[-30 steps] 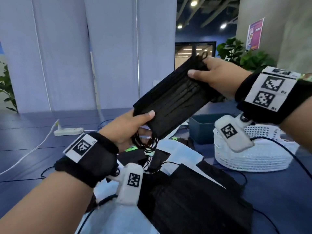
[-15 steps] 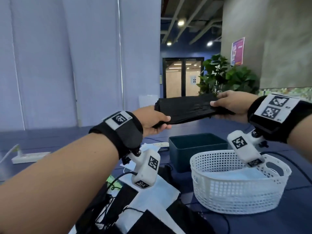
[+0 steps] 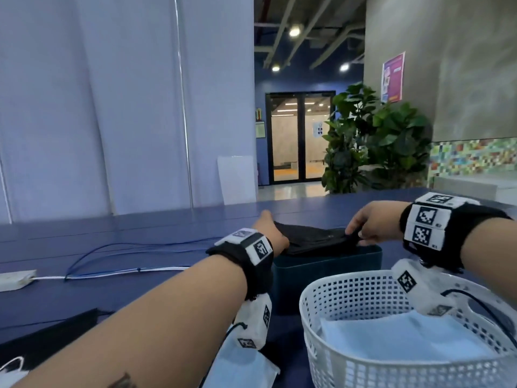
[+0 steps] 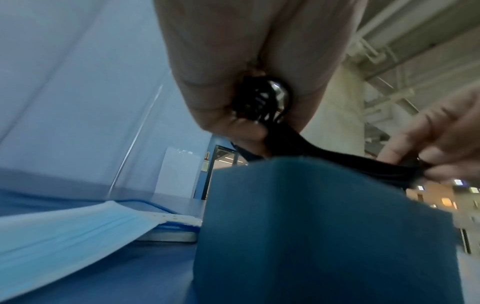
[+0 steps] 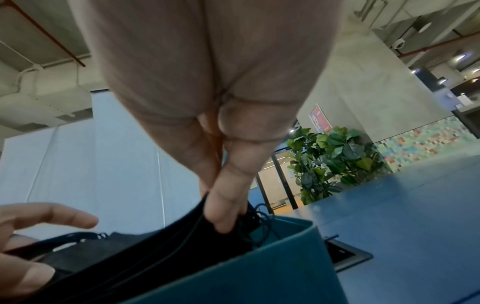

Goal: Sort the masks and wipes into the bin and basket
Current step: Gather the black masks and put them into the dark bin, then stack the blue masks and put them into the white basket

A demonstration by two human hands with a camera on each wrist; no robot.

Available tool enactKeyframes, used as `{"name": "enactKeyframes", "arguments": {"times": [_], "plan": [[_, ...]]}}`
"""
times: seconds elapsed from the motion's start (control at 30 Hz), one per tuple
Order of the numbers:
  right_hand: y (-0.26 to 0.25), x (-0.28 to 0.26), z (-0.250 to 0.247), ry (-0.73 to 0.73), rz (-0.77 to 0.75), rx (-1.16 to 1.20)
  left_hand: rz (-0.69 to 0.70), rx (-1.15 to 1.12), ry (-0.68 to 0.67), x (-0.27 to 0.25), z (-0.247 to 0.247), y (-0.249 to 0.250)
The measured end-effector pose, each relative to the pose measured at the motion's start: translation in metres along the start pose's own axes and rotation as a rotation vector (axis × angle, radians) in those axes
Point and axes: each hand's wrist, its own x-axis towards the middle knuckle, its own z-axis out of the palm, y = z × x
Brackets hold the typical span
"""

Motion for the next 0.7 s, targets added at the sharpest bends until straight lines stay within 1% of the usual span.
{"name": "enactKeyframes", "arguments": {"times": [0.07,0.1,0.13,0.17,0.23,0.3,0.37,0.43,0.5,0.63,0.7], "plan": [[0.000,0.008,0.003,-0.023,0.020,-0.192,0.069,0.234,-0.068,0.005,0.010,-0.001],[-0.001,0.009,0.006,-0.043,0.038,-0.327,0.065,0.344,-0.119,0.006,0.015,-0.001],[-0.001,0.013,0.010,-0.057,0.037,-0.439,0.034,0.426,-0.165,0.007,0.020,-0.001],[0.000,0.017,0.013,-0.063,0.039,-0.496,-0.025,0.480,-0.199,0.007,0.024,0.000],[0.001,0.024,0.018,-0.094,0.030,-0.521,-0.043,0.616,-0.241,0.006,0.027,0.002],[0.001,0.021,0.018,-0.113,0.021,-0.495,0.002,0.737,-0.275,0.002,0.025,0.004],[0.001,0.013,0.014,-0.105,-0.010,-0.458,0.028,0.772,-0.284,-0.005,0.020,0.008],[0.004,0.007,0.006,-0.044,-0.074,-0.372,0.029,0.767,-0.269,-0.017,0.010,0.012],[0.006,-0.001,-0.001,0.018,-0.122,-0.256,0.058,0.740,-0.268,-0.025,-0.003,0.012],[-0.001,-0.028,-0.019,0.137,-0.197,-0.113,0.096,0.622,-0.299,-0.044,-0.040,0.008],[-0.011,-0.048,-0.026,0.203,-0.258,-0.076,0.083,0.528,-0.354,-0.058,-0.058,0.004]]}}
